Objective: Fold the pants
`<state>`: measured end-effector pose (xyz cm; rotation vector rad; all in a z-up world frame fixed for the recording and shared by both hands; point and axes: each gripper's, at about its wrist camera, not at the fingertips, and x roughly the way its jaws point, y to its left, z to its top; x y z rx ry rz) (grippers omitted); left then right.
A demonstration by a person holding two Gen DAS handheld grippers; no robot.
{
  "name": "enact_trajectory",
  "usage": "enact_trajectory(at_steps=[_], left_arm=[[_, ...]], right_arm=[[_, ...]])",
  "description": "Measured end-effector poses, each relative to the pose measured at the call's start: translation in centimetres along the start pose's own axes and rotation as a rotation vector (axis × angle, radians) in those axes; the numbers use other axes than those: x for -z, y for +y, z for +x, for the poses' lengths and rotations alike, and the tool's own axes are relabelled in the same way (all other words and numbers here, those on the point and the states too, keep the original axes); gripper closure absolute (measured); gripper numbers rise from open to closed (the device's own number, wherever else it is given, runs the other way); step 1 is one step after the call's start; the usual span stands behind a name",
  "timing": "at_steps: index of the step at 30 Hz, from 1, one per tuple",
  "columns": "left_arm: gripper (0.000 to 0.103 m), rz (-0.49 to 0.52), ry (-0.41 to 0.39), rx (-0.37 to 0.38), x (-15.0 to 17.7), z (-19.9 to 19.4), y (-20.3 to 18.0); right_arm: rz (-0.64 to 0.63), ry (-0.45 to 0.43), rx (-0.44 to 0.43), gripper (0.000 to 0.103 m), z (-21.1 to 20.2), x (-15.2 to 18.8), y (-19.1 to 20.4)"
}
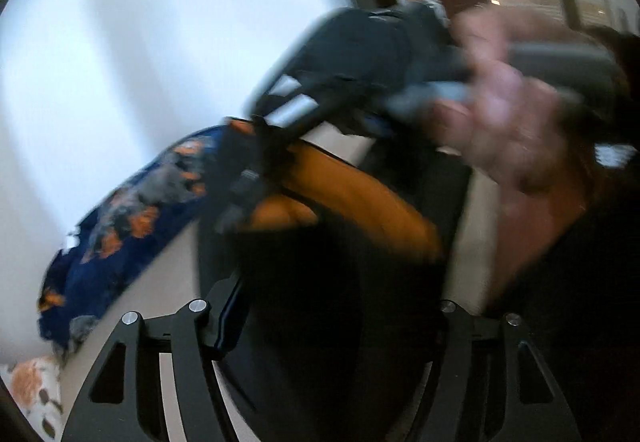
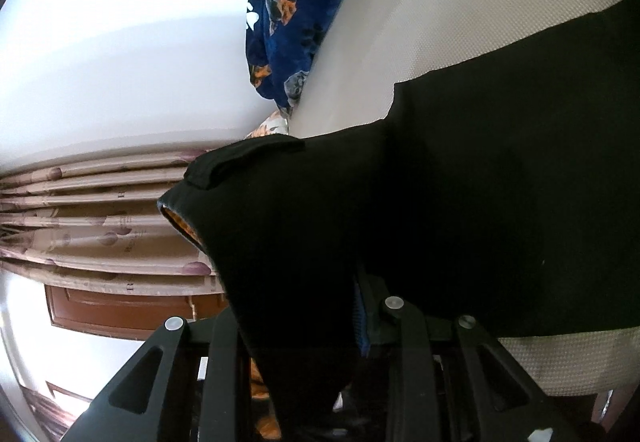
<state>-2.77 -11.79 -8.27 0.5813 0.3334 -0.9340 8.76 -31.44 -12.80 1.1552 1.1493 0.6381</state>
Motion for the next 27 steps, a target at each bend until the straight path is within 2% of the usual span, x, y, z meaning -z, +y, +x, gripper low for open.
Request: enact_trajectory(at_steps=[3, 5, 10, 12, 16, 21, 24, 27], left_arm=[[0.038, 0.032, -0.078, 0.032, 0.5, -1.3, -1.5], [0.037, 0.007, -0.117, 0.038, 0.7, -2.0, -1.4], [0.036, -0.096, -0.092, 0.029, 1.2, -2.4, 0.5], [0.023, -0.151, -0.100, 0.024, 1.2, -3.0, 1.4], [0.015, -0.245, -0.141, 0.009, 1.2, -4.6, 2.9], [0.004, -0.367, -0.177, -0.017, 1.2, -5.5, 5.5], [0.003, -0.384, -0.146, -0.022, 1.3, -4.8, 6.5], [0.003, -0.358, -0.110, -0.020, 1.3, -4.2, 6.0]], right_arm=[[0.043, -0.029, -0.007, 0.078, -0.6, -0.7, -0.9], [0.053, -0.038, -0.008, 0.078, -0.9, -0.9, -1.2], [0.042, -0.030, -0.011, 0.078, -1.0, -1.0, -1.3], [0.022, -0.016, -0.004, 0.078, -1.1, -1.1, -1.3], [-0.021, 0.006, 0.008, 0.078, -2.0, -1.7, -1.5], [-0.078, -0.030, 0.038, 0.078, -5.0, -2.3, -1.8], [-0.093, -0.064, 0.058, 0.078, -7.5, -2.5, -2.7], [-0.097, -0.110, 0.091, 0.078, -10.3, -2.9, -4.0]])
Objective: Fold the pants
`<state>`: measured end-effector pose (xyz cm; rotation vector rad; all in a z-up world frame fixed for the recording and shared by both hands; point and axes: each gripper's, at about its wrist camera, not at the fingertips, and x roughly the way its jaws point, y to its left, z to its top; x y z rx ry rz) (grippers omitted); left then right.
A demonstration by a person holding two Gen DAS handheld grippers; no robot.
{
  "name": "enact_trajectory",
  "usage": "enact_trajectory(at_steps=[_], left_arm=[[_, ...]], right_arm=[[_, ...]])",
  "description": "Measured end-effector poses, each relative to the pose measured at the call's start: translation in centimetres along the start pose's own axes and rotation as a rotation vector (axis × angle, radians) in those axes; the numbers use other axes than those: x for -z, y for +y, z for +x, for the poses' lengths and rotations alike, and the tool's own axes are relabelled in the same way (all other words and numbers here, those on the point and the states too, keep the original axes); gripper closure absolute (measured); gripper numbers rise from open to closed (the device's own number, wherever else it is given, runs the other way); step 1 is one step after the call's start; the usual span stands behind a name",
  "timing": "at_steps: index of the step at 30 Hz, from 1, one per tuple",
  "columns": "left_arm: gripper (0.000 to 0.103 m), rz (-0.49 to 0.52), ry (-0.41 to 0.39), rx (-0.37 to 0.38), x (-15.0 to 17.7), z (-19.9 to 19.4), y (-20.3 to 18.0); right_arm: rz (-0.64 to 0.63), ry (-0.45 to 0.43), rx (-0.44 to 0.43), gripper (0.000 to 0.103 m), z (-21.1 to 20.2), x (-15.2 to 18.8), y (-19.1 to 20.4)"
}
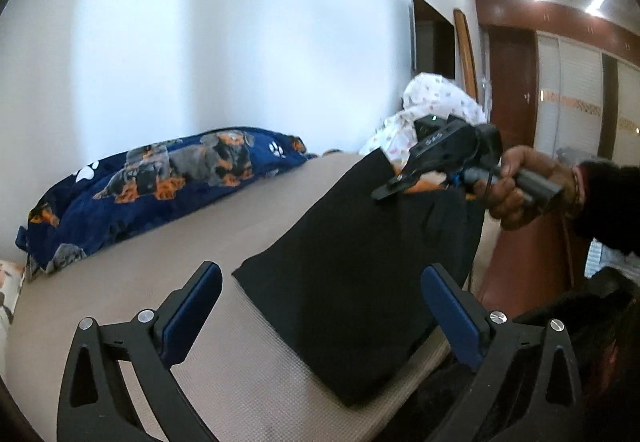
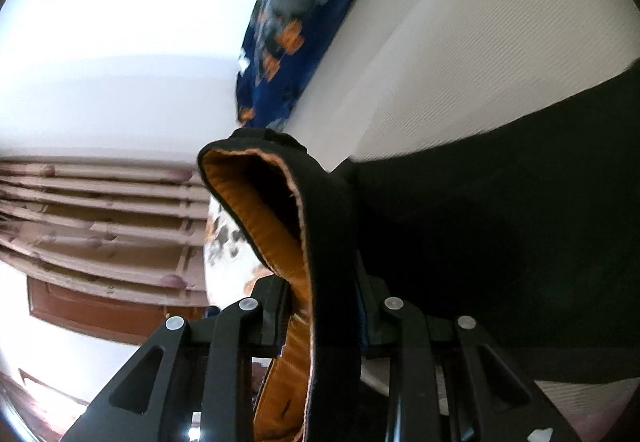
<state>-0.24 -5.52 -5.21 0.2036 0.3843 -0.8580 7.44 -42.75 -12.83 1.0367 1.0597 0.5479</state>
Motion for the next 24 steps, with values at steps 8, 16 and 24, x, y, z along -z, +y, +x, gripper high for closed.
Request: enact_trajectory(at_steps=[8, 16, 24], left_arm=[[0.002, 0.044, 0.075, 0.041, 0.4, 2.1, -2.4], [0.002, -0.048, 0.135, 0.077, 0.5, 4.3, -2.2], [0.002, -0.056, 0.177, 0.091, 0.4, 5.8, -2.9]], right_arm=[[-0.024, -0.055, 0.090, 0.078, -3.8, -1.6, -4.3], [-0.052, -0.099, 0.076, 0.078, -6.0, -3.4, -7.1], [-0.059, -0.112, 0.071, 0.078, -8.0, -4.5, -8.9]])
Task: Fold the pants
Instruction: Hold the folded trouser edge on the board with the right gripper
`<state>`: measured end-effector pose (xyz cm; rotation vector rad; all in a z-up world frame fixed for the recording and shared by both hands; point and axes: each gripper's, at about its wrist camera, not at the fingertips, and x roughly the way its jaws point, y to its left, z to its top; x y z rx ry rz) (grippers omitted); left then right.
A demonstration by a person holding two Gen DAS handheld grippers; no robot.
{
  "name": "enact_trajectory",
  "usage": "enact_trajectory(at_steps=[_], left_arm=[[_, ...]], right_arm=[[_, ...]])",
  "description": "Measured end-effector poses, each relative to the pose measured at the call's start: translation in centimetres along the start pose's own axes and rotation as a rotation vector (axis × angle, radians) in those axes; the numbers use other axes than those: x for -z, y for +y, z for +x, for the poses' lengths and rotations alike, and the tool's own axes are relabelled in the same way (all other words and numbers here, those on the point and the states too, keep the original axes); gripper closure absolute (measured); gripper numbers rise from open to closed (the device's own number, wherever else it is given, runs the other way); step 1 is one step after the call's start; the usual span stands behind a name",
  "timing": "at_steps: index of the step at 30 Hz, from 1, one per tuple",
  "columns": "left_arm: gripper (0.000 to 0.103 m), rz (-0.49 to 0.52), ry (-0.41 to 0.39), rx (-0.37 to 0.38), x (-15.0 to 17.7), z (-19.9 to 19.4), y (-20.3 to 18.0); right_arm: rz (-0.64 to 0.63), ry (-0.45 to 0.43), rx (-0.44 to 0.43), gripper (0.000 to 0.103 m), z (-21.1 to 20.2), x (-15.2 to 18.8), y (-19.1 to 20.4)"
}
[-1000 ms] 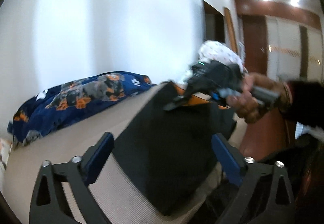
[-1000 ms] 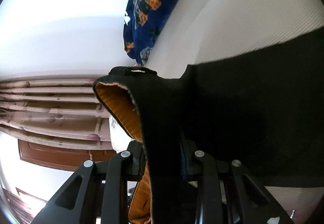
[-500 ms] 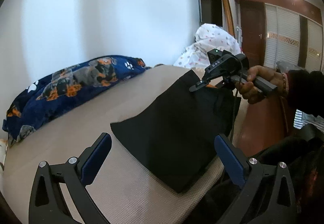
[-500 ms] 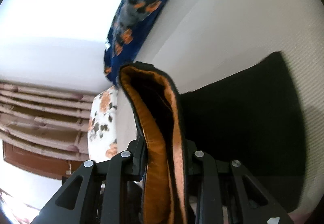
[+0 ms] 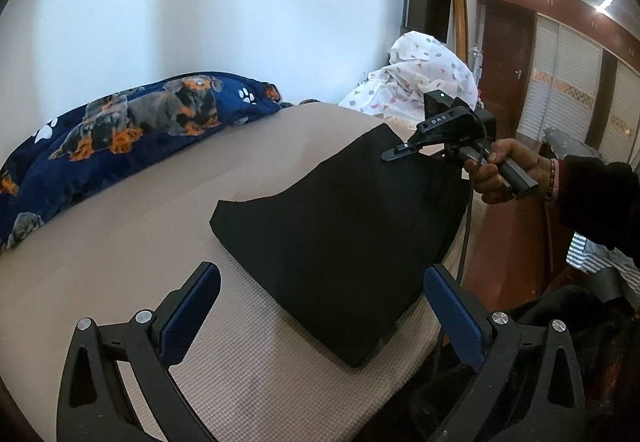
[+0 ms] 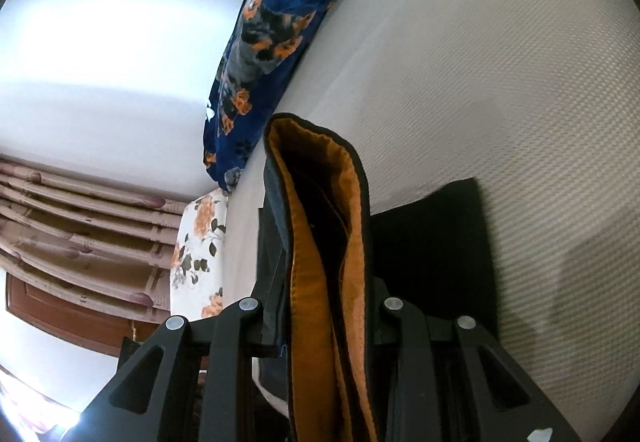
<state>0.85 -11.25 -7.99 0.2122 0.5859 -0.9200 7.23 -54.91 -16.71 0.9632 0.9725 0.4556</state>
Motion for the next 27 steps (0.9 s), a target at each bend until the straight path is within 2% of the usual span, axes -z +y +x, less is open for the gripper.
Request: enact_trajectory(at_steps=[4, 7, 13, 15, 18, 19, 20, 23, 27], left_arm=[[0.002, -0.012, 0.033, 0.009, -0.3, 1.0, -0.2], [0.002, -0.016, 0.050, 0.020, -0.4, 1.7, -0.3], [0.002, -0.027, 0.067, 0.028, -0.8, 2.7, -0.5], [0.002, -0.027, 0.064, 0.034, -1.1, 2.8, -0.5], [0.002, -0.026, 0.060, 0.046, -1.4, 3.1, -0.3], [0.002, -0.026, 0.059, 0.049, -1.4, 3.2, -0.4], [0.002, -0.026, 0.056, 0.053, -1.6, 3.4, -0.4], [0.002, -0.040, 0.043, 0.067, -2.0, 3.7, -0.3], [0.002, -0.081, 0.045, 0.086, -2.3, 4.3, 0.2]], right_arm=[[0.025, -0.018, -0.008, 0.078, -0.1, -0.2, -2.3], [0.037, -0.023, -0.049, 0.078, -0.1, -0.1, -3.4], [0.080, -0.048, -0.080, 0.072, -0.7, -0.1, -4.4], [0.112, -0.102, -0.088, 0.070, -2.0, 0.0, -4.9], [0.131, -0.242, -0.063, 0.065, -6.1, 0.9, -5.0], [0.126, -0.258, -0.080, 0.065, -7.2, 1.4, -4.7], [0.094, -0.261, -0.106, 0.065, -8.3, 2.4, -3.7], [0.003, -0.222, -0.049, 0.065, -9.4, 4.6, -0.9], [0.000, -0.167, -0.042, 0.065, -9.4, 7.8, 0.2]])
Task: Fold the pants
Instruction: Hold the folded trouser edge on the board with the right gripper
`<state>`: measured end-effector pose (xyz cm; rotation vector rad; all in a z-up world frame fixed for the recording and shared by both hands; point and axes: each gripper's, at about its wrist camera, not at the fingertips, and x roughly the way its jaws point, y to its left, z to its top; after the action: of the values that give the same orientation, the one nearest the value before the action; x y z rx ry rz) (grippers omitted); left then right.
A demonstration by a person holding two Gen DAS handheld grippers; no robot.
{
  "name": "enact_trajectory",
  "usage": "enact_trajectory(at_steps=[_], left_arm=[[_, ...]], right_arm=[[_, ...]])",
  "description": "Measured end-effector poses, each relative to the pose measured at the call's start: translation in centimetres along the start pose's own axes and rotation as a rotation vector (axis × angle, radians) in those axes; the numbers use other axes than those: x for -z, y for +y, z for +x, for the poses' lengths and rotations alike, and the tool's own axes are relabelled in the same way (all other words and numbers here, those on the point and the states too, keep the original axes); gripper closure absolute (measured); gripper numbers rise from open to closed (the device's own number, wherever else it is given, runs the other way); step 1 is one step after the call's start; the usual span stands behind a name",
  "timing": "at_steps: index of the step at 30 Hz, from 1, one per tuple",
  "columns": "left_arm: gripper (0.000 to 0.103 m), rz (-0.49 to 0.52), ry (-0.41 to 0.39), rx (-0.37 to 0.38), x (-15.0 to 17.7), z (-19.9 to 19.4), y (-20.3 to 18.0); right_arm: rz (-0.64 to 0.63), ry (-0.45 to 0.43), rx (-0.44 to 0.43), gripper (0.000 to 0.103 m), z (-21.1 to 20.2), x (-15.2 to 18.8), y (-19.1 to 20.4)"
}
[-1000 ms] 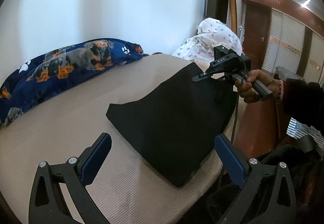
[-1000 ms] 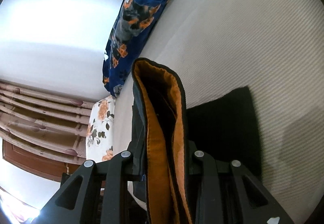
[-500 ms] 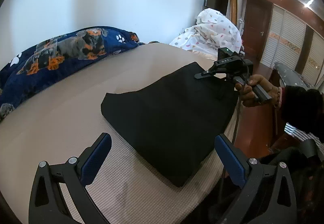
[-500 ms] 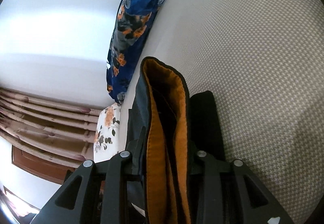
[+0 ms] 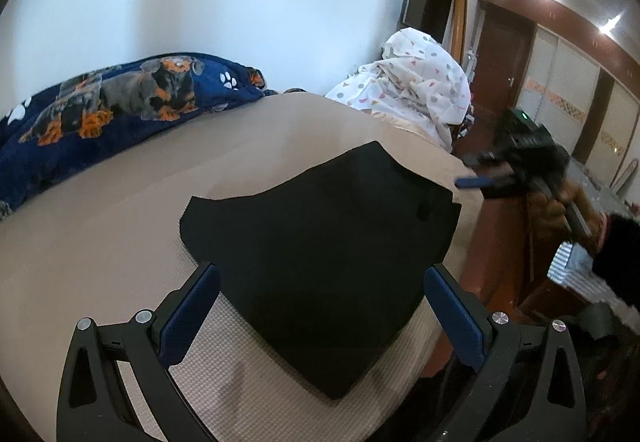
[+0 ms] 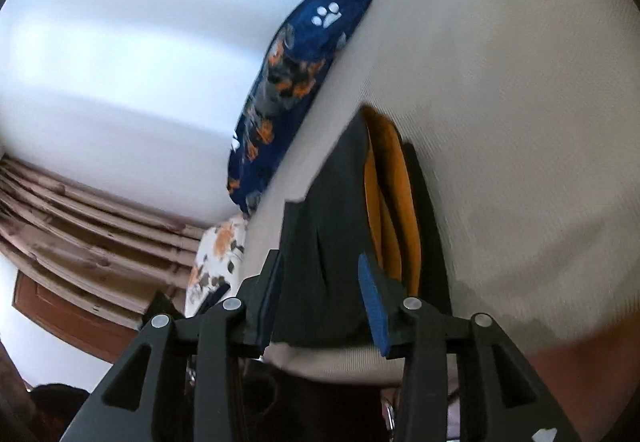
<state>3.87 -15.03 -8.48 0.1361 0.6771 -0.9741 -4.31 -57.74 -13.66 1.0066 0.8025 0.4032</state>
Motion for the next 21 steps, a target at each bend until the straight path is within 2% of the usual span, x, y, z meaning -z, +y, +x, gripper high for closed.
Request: enact_trajectory(at_steps=[2, 5, 7, 13, 18, 19, 21], left_arm=[[0.002, -0.016, 0.005, 0.003, 0.0, 0.1, 0.2], [0.002, -0.036, 0.010, 0.001, 0.1, 0.1, 0.5], [0.002, -0.045, 0.016, -0.005, 0.2, 0.0, 0.6], [0.002, -0.053, 0.011, -0.013, 0.6, -0.5, 0.5], [0.002, -0.047, 0.025, -0.020, 0.9, -0.4, 0.3], [0.002, -0.045, 0.027, -0.024, 0.9, -0.4, 0.3], [0.002, -0.046, 0.033, -0.030, 0.8, -0.4, 0.3]], right_arm=[[0.025, 0.006, 0.014, 0.065, -0.2, 1.0, -0.4], [0.077, 0.012, -0.035, 0.065, 0.1, 1.8, -1.3], [0.124, 0.024, 0.014, 0.065, 0.7, 2.0, -2.5], [0.181, 0.007, 0.005, 0.065, 1.3, 2.1, -4.0], [0.210, -0.006, 0.055, 0.064, 2.7, 1.1, -4.5], [0.212, -0.012, 0.058, 0.066, 2.8, 1.1, -4.4], [0.182, -0.018, 0.085, 0.092, 3.2, 0.9, -3.8]])
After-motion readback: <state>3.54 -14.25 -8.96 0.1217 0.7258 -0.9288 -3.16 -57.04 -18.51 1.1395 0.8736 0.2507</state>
